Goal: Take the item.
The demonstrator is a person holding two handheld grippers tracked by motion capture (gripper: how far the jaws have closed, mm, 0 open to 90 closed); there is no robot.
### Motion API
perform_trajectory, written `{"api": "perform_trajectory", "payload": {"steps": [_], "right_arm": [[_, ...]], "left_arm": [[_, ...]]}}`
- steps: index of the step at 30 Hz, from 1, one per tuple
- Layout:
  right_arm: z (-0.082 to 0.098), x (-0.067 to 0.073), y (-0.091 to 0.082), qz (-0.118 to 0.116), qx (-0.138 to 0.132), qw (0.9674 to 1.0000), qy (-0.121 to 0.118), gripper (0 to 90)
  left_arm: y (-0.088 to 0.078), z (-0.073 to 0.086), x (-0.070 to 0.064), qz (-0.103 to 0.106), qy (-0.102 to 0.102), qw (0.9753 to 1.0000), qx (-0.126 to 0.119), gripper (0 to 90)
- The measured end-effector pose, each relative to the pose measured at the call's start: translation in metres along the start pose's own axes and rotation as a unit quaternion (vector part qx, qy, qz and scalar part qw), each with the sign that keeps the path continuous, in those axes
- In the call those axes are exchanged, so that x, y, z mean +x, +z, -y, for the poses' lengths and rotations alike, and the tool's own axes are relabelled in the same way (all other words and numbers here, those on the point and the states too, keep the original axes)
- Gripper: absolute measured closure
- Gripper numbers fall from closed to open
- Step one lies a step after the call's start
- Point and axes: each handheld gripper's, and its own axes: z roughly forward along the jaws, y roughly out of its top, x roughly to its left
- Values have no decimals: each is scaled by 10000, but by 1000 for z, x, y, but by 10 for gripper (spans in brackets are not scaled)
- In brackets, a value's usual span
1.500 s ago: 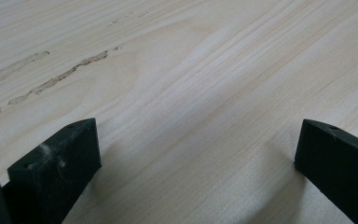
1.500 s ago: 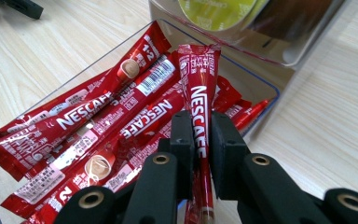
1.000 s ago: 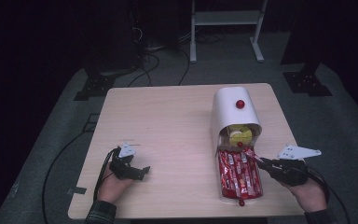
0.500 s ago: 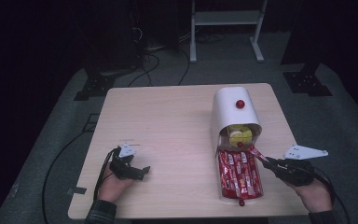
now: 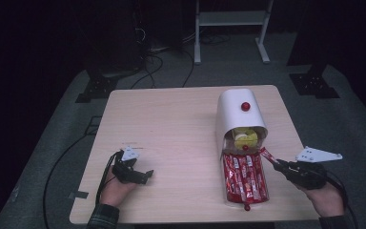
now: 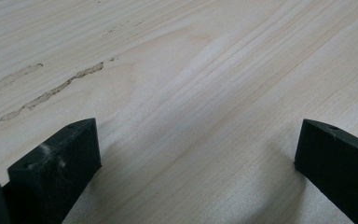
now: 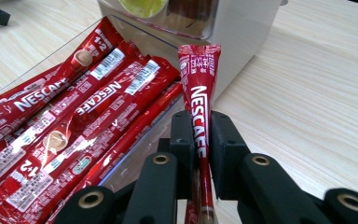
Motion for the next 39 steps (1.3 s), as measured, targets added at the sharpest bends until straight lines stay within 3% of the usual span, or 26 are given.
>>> {"api": "perform_trajectory", "payload": {"steps": [21,39], "right_arm": [[4,-20,4,325,-117,9990,282,800],[3,-32,37,505,19,9979,400,800]], "left_arm": [[0,0,0,-1,-5,10000,-4,0],[0,0,0,-6,-10,10000,-4,0]]}}
